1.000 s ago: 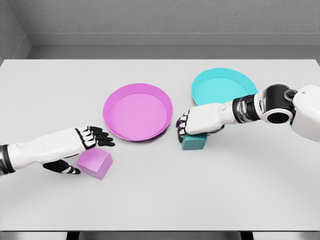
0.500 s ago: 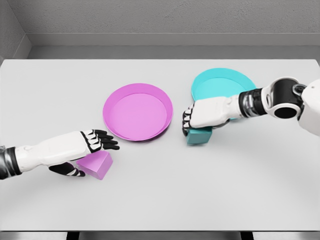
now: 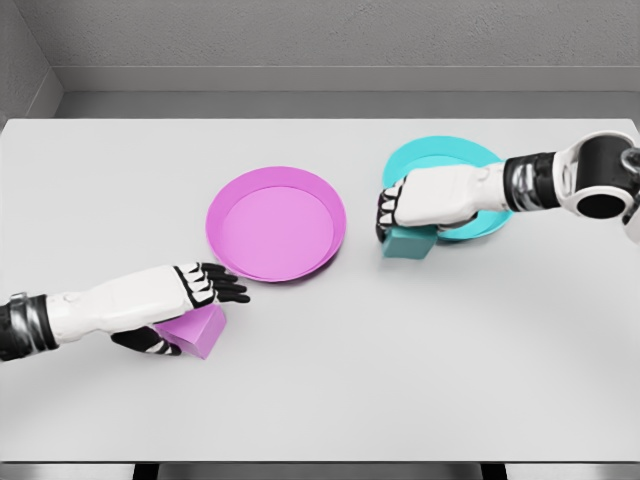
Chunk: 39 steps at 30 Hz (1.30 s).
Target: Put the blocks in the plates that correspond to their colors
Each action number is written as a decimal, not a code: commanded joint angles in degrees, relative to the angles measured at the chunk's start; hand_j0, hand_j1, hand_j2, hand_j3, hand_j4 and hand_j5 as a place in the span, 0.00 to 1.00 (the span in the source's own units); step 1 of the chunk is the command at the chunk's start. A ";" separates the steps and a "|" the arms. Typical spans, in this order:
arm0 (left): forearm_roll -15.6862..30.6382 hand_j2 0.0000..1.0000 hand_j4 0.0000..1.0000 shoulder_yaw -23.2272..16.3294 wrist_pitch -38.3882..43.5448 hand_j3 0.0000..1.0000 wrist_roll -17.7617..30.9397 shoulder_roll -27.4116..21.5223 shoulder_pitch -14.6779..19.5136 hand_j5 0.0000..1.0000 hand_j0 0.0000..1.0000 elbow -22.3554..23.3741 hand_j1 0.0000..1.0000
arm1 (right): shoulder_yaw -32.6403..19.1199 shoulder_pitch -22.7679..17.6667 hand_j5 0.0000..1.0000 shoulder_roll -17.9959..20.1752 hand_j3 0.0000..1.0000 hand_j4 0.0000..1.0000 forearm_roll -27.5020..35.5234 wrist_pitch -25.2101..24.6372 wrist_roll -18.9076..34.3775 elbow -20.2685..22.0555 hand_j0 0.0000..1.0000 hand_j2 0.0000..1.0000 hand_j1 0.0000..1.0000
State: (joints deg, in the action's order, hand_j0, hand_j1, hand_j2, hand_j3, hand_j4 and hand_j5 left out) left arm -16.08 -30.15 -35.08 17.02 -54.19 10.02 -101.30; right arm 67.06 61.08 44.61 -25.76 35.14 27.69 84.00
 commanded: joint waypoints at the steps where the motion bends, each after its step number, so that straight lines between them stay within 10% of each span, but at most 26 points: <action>1: 0.43 1.00 1.00 -0.35 0.08 1.00 0.03 0.05 0.00 1.00 1.00 0.05 1.00 | -0.88 0.00 0.57 0.66 0.57 0.57 0.18 -0.14 -0.01 -0.41 0.57 0.57 0.57; 32: 0.43 0.87 0.87 -2.64 0.08 0.87 2.23 2.24 0.53 0.87 0.87 2.51 0.87 | -3.78 3.60 0.58 -5.93 0.58 0.58 -0.52 -0.14 -0.10 -22.82 0.58 0.58 0.58; 39: 0.08 0.58 0.58 -2.11 0.08 0.58 3.64 2.16 0.62 0.58 0.58 2.43 0.58 | -3.87 3.52 0.99 -6.29 0.99 0.99 -0.43 -0.14 -0.45 -23.61 0.99 0.99 0.99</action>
State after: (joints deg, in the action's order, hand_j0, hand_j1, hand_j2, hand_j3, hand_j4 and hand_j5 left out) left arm -15.78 -32.42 -34.99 20.28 -51.99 10.72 -98.87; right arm 63.31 64.51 38.39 -26.47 35.13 27.36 60.74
